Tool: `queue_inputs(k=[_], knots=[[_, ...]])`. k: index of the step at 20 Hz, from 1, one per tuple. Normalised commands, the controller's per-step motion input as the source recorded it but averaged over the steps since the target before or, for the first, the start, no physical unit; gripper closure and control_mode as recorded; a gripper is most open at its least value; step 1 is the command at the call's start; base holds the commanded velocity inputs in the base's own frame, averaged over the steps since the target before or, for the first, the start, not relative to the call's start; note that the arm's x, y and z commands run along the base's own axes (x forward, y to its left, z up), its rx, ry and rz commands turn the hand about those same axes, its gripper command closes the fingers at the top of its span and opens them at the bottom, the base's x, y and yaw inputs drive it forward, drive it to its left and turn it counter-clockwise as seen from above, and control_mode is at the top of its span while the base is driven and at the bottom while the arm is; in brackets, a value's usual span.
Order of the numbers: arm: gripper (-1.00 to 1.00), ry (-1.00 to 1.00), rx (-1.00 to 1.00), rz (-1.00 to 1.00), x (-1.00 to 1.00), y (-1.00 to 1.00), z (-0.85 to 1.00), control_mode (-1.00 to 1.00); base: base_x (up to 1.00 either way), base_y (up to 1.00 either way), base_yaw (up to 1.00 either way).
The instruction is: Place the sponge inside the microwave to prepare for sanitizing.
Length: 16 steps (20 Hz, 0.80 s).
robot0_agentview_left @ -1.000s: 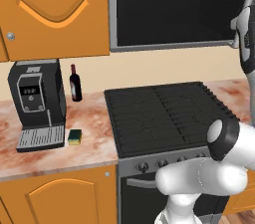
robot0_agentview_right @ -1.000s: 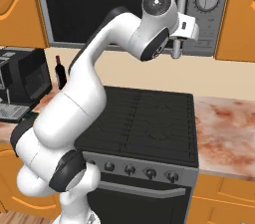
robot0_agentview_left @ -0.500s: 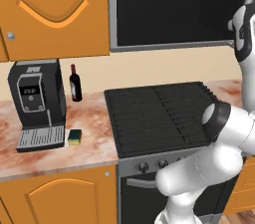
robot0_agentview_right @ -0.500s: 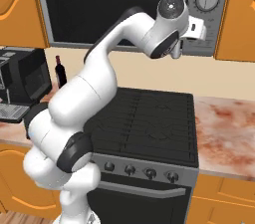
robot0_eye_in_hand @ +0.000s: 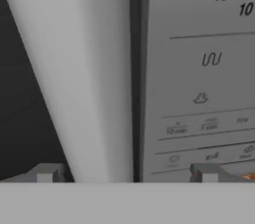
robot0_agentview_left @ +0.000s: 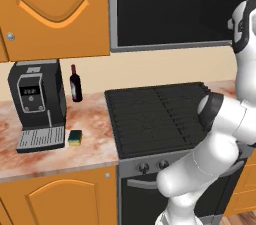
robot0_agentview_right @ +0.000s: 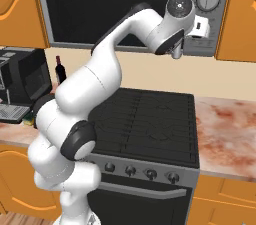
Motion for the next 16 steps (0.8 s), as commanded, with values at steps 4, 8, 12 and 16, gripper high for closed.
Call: queue_inputs(k=[4,8,12,16], knots=[[1.0,-0.03,0.0,0.01,0.19,0.03,-0.04,-1.0,0.0,0.0,0.0],[1.0,-0.04,0.0,0.0,0.11,0.06,-0.04,-1.0,0.0,0.0,0.0],[1.0,0.0,0.0,0.0,0.0,0.0,0.0,-1.0,0.0,0.0,0.0],[1.0,-0.04,0.0,0.0,-0.42,0.02,0.0,-1.0,0.0,0.0,0.0]])
